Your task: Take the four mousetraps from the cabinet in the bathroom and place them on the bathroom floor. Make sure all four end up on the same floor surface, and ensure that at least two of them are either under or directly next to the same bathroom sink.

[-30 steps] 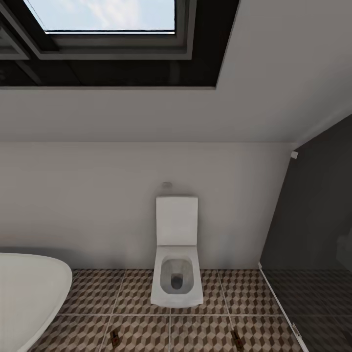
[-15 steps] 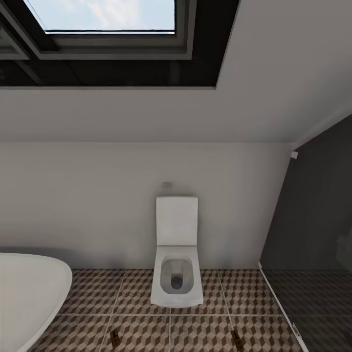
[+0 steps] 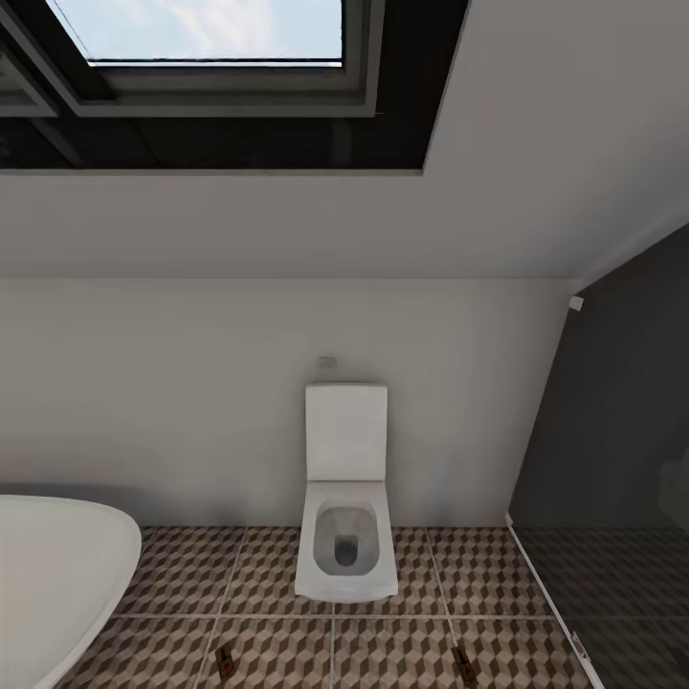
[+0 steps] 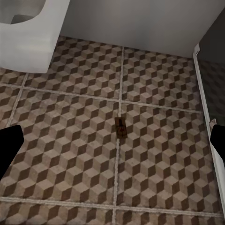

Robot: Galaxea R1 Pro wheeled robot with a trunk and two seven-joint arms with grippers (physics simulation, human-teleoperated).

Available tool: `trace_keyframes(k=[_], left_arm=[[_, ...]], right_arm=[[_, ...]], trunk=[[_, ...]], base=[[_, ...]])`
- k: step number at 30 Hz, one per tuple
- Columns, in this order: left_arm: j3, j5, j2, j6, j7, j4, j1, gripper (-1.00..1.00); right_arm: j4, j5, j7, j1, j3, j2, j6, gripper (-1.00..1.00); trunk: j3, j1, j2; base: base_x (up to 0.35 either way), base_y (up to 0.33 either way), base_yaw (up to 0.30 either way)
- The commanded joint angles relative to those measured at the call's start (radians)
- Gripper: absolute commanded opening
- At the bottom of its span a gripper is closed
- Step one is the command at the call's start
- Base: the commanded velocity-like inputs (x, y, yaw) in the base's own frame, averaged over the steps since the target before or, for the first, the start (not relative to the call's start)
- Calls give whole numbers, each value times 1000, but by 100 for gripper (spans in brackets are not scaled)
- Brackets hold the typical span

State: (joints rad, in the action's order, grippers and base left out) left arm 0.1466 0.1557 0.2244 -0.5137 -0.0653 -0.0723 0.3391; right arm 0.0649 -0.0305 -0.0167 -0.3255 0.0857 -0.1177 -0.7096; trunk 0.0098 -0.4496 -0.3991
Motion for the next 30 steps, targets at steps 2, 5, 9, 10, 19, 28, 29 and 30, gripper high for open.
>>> trace_keyframes(k=[2, 5, 9, 10, 19, 28, 29, 30], left_arm=[[4, 7, 1, -5, -7, -4, 1, 100], [4, 7, 1, -6, -7, -4, 1, 100], [4, 7, 0, -5, -7, -4, 1, 100], [4, 7, 0, -5, -7, -4, 1, 100], [4, 7, 0, -5, -7, -4, 1, 100], [4, 7, -10, -5, -7, -4, 1, 100], [4, 7, -13, -5, -7, -4, 1, 100], [4, 7, -16, -5, -7, -4, 1, 100]], right_arm=[[4, 0, -2, -2, 6, 0, -5, 100], [4, 0, -2, -2, 6, 0, -5, 100], [4, 0, -2, -1, 6, 0, -5, 100], [4, 0, -2, -2, 6, 0, -5, 100], [4, 0, -2, -1, 6, 0, -5, 100], [4, 0, -2, -1, 6, 0, -5, 100], [4, 0, -2, -1, 6, 0, -5, 100], [4, 0, -2, -1, 6, 0, -5, 100]], trunk=[[0, 0, -1], [0, 0, -1], [0, 0, -1], [0, 0, -1], [0, 0, -1], [0, 0, -1], [0, 0, -1], [0, 0, -1]], base=[[0, 0, 0], [0, 0, 0], [0, 0, 0], [0, 0, 0], [0, 0, 0], [0, 0, 0], [0, 0, 0], [0, 0, 0]])
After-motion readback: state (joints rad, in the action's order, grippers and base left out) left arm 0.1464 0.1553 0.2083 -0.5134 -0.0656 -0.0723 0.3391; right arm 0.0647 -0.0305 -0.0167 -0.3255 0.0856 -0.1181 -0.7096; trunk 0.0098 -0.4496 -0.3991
